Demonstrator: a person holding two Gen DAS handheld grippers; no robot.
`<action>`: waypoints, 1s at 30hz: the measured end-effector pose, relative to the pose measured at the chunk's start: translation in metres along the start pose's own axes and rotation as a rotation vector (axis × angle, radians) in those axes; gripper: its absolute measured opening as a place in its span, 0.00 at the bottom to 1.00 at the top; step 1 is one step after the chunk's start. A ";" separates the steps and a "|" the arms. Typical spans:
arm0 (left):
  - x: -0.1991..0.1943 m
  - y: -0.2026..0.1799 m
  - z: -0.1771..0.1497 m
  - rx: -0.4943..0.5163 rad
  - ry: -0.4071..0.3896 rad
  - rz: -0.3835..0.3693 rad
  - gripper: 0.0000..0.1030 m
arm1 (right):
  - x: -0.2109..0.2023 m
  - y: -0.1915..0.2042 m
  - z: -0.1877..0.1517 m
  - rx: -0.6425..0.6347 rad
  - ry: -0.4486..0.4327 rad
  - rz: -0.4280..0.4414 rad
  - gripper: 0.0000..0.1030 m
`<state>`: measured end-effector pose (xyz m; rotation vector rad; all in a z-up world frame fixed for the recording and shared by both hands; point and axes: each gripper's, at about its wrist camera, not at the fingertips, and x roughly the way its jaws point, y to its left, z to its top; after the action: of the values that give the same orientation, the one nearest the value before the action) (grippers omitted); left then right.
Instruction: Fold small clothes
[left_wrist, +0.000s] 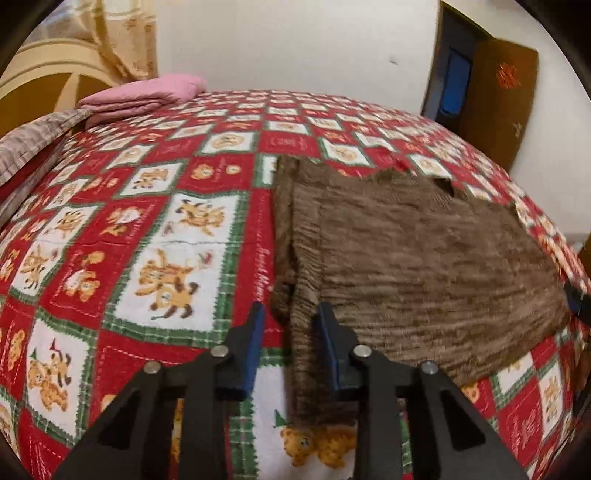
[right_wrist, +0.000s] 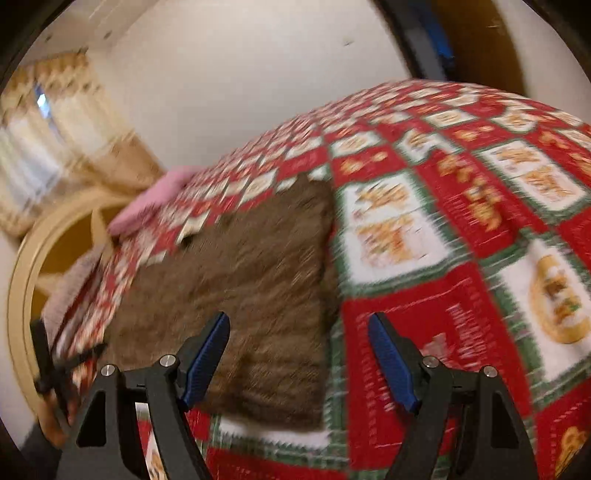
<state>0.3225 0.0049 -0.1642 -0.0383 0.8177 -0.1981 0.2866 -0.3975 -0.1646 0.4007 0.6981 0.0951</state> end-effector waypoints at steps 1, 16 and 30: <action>-0.001 0.001 0.003 -0.009 -0.002 -0.008 0.44 | 0.002 0.001 -0.001 -0.001 0.005 -0.012 0.76; 0.074 -0.022 0.103 0.064 0.034 -0.012 0.47 | -0.008 -0.015 -0.006 0.092 -0.094 0.074 0.76; 0.075 -0.005 0.105 -0.029 -0.052 -0.043 0.04 | -0.011 -0.018 -0.009 0.093 -0.123 0.115 0.76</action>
<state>0.4477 -0.0185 -0.1458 -0.0879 0.7683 -0.2249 0.2713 -0.4134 -0.1706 0.5321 0.5589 0.1462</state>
